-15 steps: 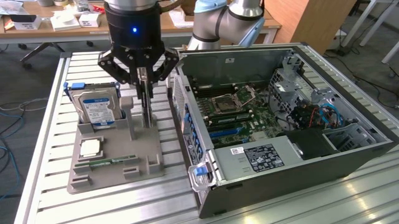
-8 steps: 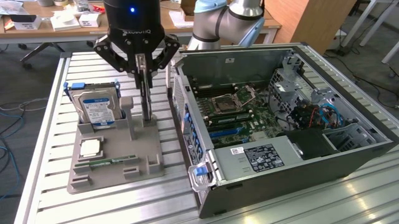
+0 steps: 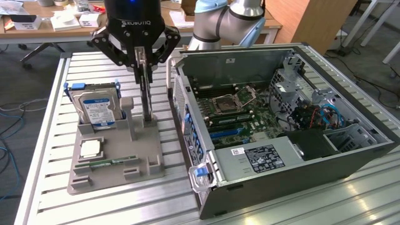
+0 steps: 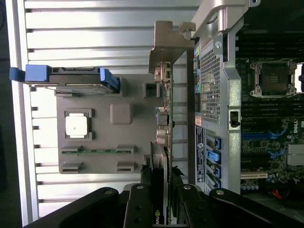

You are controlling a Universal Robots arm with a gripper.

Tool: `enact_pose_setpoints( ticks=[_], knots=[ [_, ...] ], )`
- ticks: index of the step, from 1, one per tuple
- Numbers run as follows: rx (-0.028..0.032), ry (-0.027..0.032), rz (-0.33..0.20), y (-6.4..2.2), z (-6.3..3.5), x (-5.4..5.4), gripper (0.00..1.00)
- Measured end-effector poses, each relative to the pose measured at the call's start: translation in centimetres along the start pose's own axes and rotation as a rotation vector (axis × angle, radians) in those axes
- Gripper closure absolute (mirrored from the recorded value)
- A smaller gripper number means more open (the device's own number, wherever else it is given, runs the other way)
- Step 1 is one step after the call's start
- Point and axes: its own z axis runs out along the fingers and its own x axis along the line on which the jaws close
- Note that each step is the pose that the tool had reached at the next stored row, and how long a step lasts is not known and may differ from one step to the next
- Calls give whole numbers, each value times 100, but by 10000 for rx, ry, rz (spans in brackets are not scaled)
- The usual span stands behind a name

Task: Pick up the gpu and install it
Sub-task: 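Pick up the gpu and move the gpu toward the slot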

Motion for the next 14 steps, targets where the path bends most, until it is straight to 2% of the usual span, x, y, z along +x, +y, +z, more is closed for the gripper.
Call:
enact_pose_setpoints(
  ticks=[10, 14],
  knots=[
    [-1, 2, -24, 1, -22, -2, 74],
    [-1, 2, -24, 3, -22, -44, 74]
  ],
)
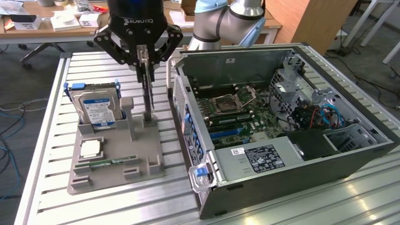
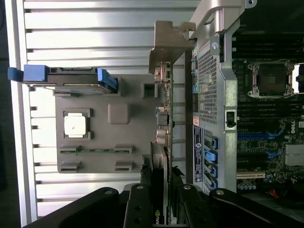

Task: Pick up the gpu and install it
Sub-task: 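Pick up the gpu and move the gpu toward the slot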

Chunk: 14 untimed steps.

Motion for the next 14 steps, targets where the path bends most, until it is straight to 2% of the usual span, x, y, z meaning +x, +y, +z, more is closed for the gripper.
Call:
enact_pose_setpoints(
  ticks=[6, 14],
  knots=[
    [-6, -1, 2, 6, 0, -123, 74],
    [-20, 0, 2, 18, 6, -365, 74]
  ],
)
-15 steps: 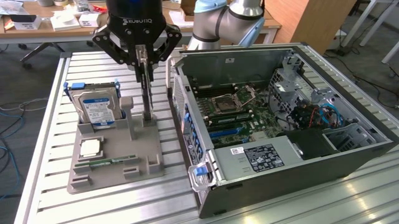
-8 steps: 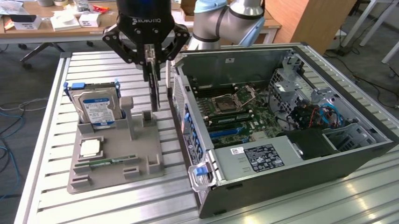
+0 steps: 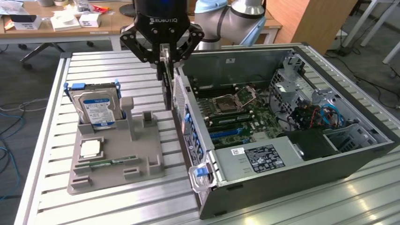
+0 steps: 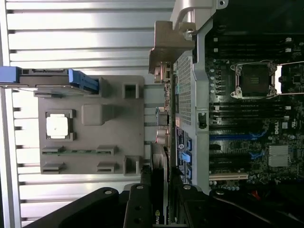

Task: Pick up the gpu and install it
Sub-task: 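Pick up the gpu and move the gpu toward the slot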

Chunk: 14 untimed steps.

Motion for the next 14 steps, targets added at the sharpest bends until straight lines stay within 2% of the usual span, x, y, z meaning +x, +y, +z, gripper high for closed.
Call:
enact_pose_setpoints(
  ticks=[14],
  knots=[
    [-61, 4, -1, 24, 13, -506, 74]
  ],
)
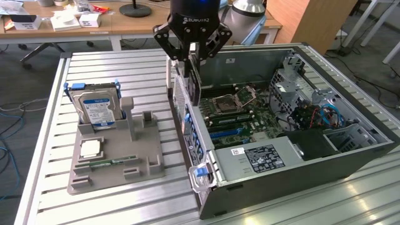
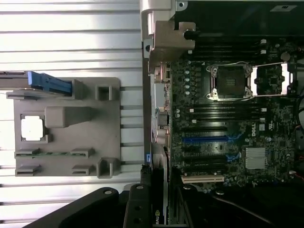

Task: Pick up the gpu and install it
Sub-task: 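Pick up the gpu and move the gpu toward the slot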

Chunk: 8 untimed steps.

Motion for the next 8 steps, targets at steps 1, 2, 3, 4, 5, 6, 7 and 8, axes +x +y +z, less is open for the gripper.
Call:
enact_pose_setpoints(
  ticks=[1, 2, 3, 4, 5, 6, 7, 8],
  knots=[
    [-9, 0, 2, 2, 1, -42, 74],
    [-17, 0, 4, 5, 2, -85, 74],
    [-27, 1, 2, 6, 3, -133, 74],
    [-35, 2, 1, 8, 4, -179, 74],
    [-44, 2, 2, 11, 5, -223, 74],
    [-51, 3, 5, 13, 7, -267, 74],
    [-57, 3, 3, 15, 8, -313, 74],
    [-64, 3, 1, 17, 10, -358, 74]
  ],
)
